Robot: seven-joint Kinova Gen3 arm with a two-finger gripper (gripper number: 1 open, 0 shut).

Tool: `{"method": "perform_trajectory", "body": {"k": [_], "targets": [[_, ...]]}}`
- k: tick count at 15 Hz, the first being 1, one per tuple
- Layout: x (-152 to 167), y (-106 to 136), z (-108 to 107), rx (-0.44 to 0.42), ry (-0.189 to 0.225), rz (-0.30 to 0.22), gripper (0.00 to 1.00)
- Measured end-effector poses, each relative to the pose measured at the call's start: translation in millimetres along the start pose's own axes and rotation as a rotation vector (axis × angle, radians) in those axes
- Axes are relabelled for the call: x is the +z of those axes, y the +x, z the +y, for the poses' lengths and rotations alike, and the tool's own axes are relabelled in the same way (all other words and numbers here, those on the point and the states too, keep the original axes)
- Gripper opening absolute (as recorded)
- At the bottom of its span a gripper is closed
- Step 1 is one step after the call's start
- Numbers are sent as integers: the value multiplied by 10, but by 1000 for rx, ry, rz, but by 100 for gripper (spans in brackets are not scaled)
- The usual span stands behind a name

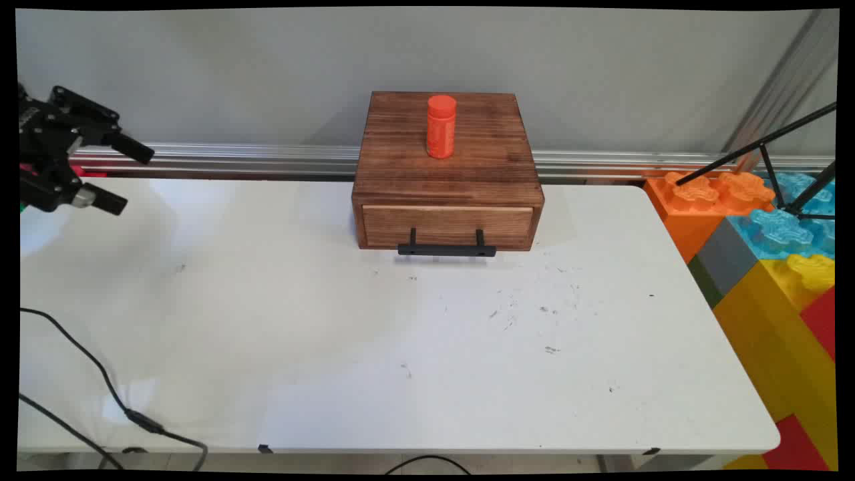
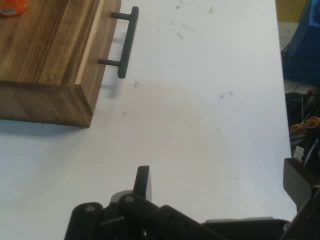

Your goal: Open the drawer

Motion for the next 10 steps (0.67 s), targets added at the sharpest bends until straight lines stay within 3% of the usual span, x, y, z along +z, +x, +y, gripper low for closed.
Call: {"method": "perform_trajectory", "body": {"k": [5, 10], "targets": [[195, 489, -79, -3, 47, -4, 100], [768, 1237, -159, 15, 97, -23, 100]]}}
